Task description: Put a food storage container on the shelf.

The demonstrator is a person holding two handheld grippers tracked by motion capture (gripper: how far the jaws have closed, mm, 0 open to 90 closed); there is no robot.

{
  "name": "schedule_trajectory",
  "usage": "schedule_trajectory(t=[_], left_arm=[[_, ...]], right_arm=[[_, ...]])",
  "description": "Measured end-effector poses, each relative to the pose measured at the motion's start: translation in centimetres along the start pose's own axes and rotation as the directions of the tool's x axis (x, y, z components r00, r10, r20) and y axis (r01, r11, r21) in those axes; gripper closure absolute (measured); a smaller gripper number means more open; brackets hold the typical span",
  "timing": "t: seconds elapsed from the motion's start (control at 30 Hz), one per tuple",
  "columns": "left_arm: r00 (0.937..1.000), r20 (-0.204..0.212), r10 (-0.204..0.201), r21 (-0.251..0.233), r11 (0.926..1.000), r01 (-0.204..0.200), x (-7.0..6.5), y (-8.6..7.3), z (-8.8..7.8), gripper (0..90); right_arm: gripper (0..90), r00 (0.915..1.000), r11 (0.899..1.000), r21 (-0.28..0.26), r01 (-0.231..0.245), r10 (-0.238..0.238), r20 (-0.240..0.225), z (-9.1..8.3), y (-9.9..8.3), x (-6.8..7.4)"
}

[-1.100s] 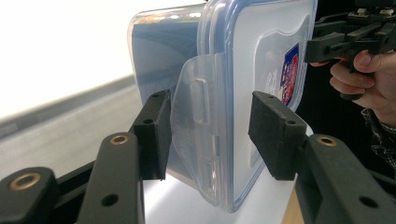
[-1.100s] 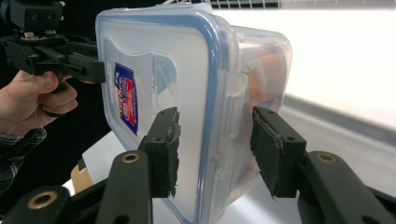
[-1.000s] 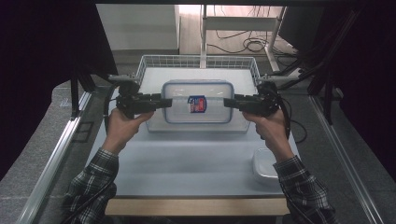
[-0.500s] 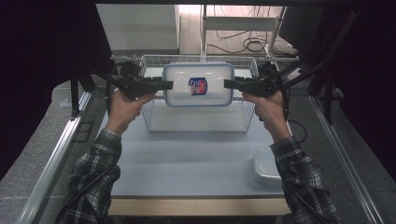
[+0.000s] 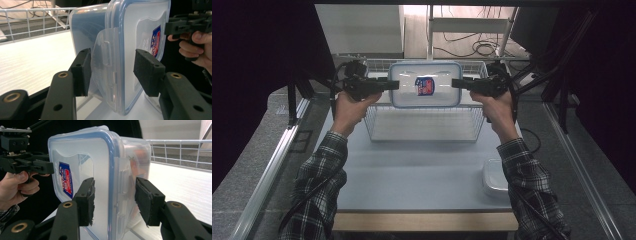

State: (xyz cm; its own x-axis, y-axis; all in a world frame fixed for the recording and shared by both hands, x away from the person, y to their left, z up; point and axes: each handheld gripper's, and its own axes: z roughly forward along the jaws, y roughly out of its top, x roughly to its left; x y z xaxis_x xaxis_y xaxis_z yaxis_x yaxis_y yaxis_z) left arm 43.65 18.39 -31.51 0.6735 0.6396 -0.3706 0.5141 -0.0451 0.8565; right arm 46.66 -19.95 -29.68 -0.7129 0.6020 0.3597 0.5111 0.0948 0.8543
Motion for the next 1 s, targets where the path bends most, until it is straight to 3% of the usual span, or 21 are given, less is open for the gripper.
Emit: schedule_trajectory(t=[0.23, 0.43, 0.5, 0.63, 0.8, 1.0], left_arm=[[0.9998, -0.022, 0.001, -0.004, 1.0, -0.002, 0.1, 0.3, 0.3, 47.5], [0.9992, -0.039, -0.005, -0.006, 1.0, 0.005, 0.1, 0.4, 0.5, 46.7], [0.9991, -0.041, -0.009, -0.005, 0.9999, 0.009, 0.1, 0.4, 0.6, 46.2], [0.9986, -0.049, -0.022, -0.004, 0.9998, 0.022, 0.2, 0.5, 0.7, 45.8], [0.9957, -0.093, -0.001, 0.016, 0.9999, 0.003, 0.4, 0.8, 1.0, 43.2], [0.9957, -0.093, -0.006, 0.024, 0.9997, 0.008, 0.9, 1.0, 1.0, 42.3]], right_arm=[[50.3, 0.9998, 1.0, -0.004, -0.021, 0.021, 0.003, 0.4, 0.2, -0.4], [54.7, 0.9988, 1.0, 0.008, -0.005, 0.004, 0.048, 0.4, 0.5, -0.1], [55.4, 0.9955, 0.999, 0.029, 0.012, -0.015, 0.094, 0.7, 0.6, 0.2], [56.0, 0.9946, 1.0, 0.026, -0.008, 0.005, 0.103, 0.9, 0.6, 0.2], [57.9, 0.9871, 0.997, 0.078, 0.012, -0.025, 0.158, 1.6, 0.2, 0.2], [58.7, 0.989, 0.997, 0.082, 0.002, -0.014, 0.147, 2.0, -0.1, -0.2]])
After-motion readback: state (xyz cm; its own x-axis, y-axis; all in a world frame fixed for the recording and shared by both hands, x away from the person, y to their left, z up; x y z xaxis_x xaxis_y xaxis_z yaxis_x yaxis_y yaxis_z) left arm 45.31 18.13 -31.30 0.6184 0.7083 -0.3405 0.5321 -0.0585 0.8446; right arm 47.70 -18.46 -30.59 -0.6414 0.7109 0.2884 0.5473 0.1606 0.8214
